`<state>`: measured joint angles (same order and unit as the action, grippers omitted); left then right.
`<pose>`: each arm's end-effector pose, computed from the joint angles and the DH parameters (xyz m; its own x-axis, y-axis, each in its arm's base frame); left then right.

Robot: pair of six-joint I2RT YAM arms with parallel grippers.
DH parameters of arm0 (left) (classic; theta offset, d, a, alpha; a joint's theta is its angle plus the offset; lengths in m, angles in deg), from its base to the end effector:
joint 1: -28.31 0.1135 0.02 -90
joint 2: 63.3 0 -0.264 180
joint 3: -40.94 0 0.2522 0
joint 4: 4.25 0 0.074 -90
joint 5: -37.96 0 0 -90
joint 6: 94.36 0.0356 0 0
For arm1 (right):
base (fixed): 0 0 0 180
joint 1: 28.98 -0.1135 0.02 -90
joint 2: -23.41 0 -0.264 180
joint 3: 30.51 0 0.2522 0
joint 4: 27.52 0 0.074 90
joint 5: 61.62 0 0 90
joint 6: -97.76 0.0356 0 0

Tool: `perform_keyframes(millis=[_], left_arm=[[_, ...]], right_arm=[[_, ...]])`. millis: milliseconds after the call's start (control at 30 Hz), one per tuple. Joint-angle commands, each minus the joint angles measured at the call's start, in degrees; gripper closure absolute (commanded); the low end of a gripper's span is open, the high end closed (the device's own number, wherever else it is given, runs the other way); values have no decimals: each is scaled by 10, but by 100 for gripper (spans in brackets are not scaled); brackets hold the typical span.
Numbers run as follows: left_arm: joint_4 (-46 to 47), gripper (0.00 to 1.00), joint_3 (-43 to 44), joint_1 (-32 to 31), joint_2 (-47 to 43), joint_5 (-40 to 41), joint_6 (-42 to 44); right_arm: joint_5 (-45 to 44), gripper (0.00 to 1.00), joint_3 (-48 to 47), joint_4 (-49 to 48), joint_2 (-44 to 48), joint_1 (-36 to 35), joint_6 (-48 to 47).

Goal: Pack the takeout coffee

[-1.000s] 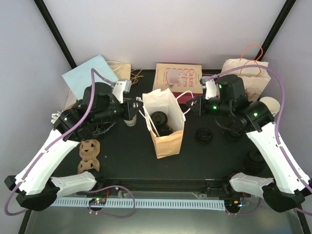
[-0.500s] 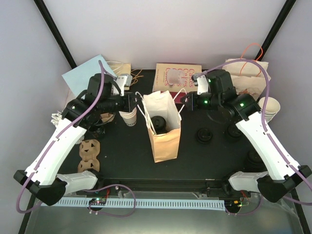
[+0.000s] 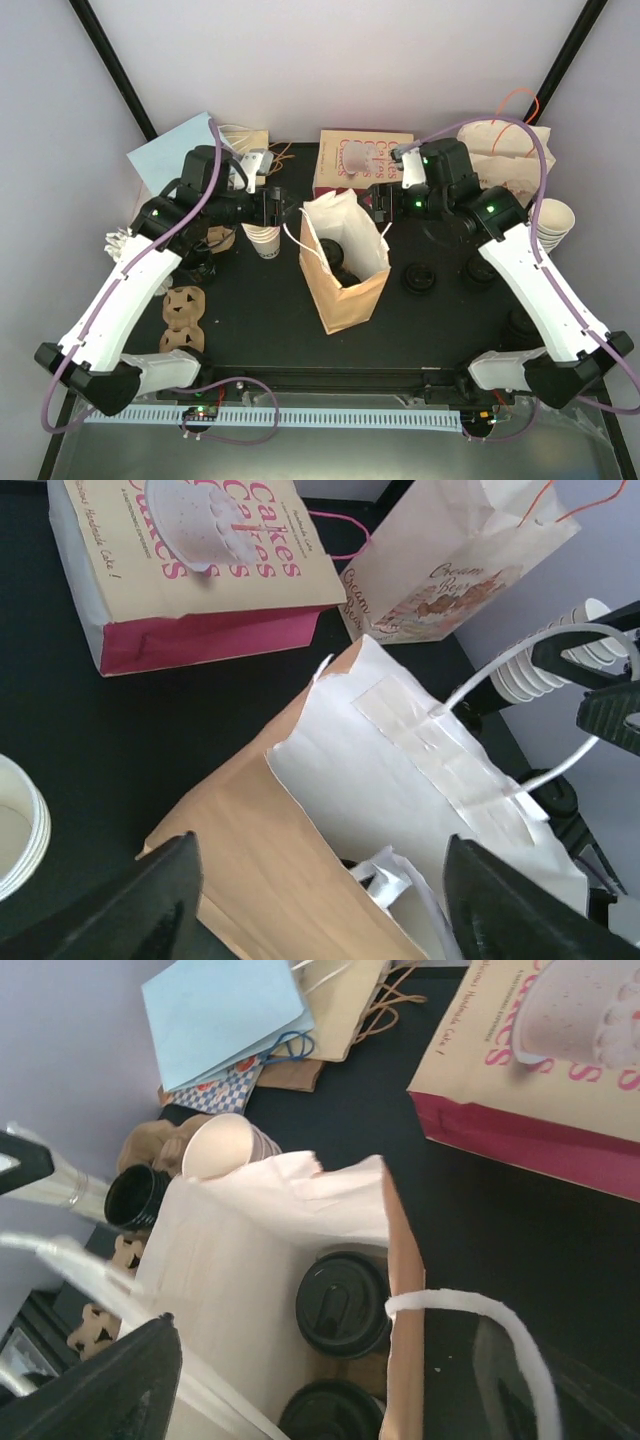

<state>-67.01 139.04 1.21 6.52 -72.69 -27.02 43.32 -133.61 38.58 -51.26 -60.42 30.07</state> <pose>0.2075 -0.1203 0.4200 -0.7290 -0.0319 -0.6838 0.4380 0.7459 -0.5018 0.2152 0.1423 0.4219 -0.7398 -0.0224 -0.6725 -0.4294 0.7852 0.4462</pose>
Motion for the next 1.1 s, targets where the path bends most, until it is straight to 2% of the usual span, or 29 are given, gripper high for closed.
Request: perform_keyframes(millis=[0, 67, 233, 400, 533, 867, 1067], left_arm=[[7, 25, 29, 4, -39, 0, 16], [0, 17, 33, 4, -56, 12, 19], [-33, 2, 38, 4, -109, 70, 37], [-57, 1, 16, 4, -157, 117, 54], [-44, 1, -36, 5, -208, 140, 63], [94, 1, -293, 4, -389, 192, 95], [158, 1, -408, 4, -468, 273, 76]], right_arm=[[-48, 12, -8, -11, 31, -2, -14], [-64, 2, -1, -19, 48, -2, -18], [-109, 0, 27, -51, 103, -2, -40], [-170, 0, 87, -102, 187, -2, -60], [-219, 0, 154, -141, 258, -2, -65], [-274, 0, 400, -269, 457, -2, -81], [-312, 0, 489, -288, 512, -2, -81]])
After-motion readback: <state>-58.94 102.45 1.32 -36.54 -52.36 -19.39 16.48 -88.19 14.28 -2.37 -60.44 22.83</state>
